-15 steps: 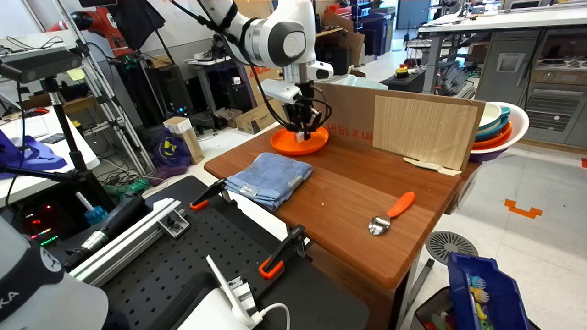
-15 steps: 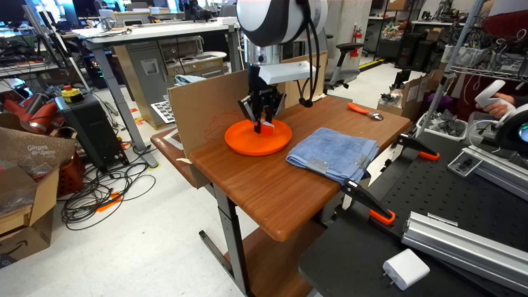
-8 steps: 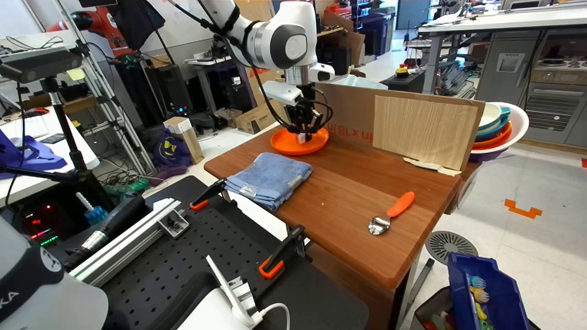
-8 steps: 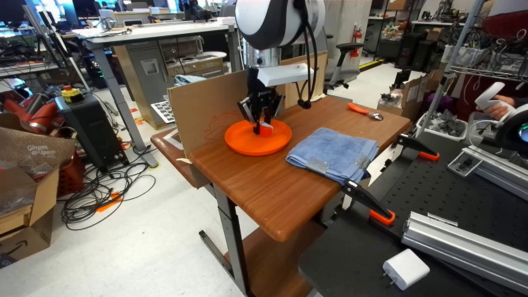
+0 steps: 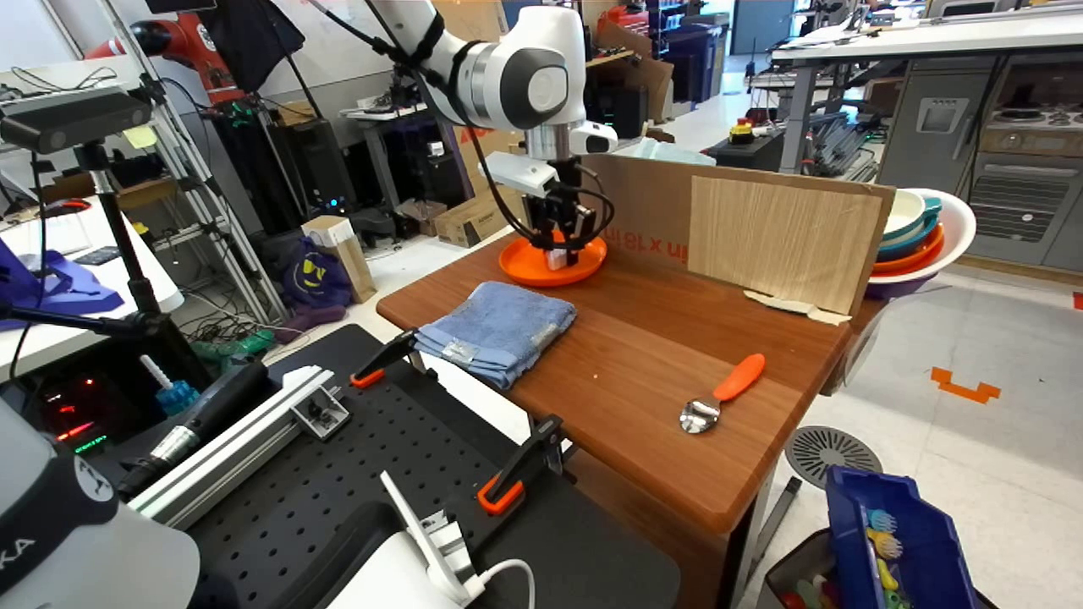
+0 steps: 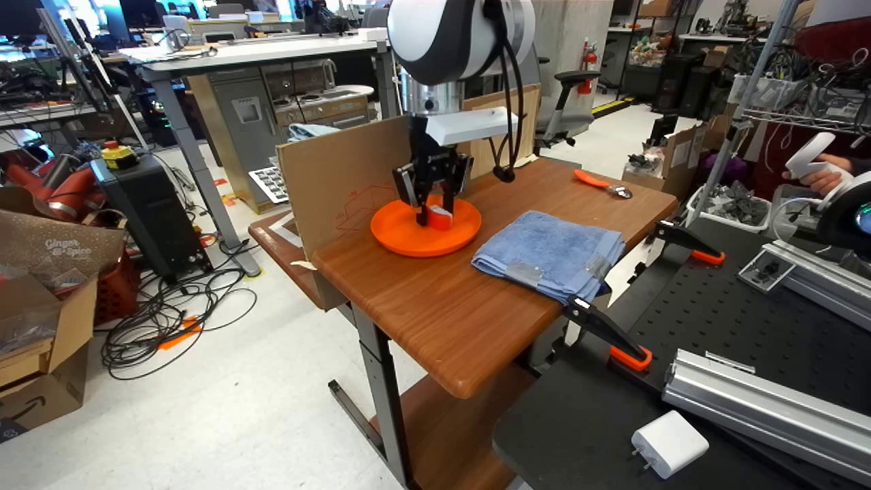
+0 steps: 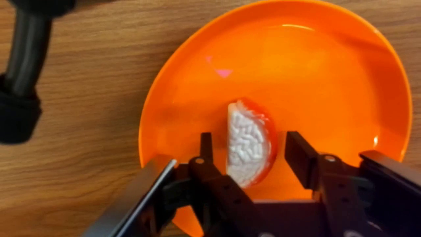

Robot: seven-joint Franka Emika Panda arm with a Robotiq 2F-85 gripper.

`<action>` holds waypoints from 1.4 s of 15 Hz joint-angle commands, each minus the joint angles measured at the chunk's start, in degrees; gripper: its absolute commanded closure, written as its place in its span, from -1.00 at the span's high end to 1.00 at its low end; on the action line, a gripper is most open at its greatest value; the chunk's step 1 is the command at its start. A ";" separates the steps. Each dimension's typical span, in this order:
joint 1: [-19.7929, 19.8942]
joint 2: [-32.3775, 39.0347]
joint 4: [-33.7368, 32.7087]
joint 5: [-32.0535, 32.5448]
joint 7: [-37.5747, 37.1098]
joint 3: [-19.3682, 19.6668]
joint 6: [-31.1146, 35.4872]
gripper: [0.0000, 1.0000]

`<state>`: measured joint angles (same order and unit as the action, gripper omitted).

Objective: Put the white and orange object onto the orange plate

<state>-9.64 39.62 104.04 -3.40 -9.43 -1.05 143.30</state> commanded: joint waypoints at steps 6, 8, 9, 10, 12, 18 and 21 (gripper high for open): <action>-0.57 0.26 -1.50 1.54 -1.27 0.40 -2.52 1.00; -0.43 -0.33 -1.09 1.35 -0.95 0.14 -2.48 1.00; -0.37 -0.66 -0.88 1.18 -0.83 -0.05 -2.61 1.00; -0.43 -1.35 -0.27 1.13 -0.71 -0.22 -2.29 1.00; -0.38 -3.05 1.12 0.84 -0.30 -0.84 -1.83 1.00; -0.14 -5.20 1.45 0.21 -0.19 -2.22 -0.72 1.00; -0.07 -4.68 1.45 0.20 -0.19 -2.19 -0.71 1.00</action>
<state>-9.92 34.92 105.61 -3.43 -9.46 -3.02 142.76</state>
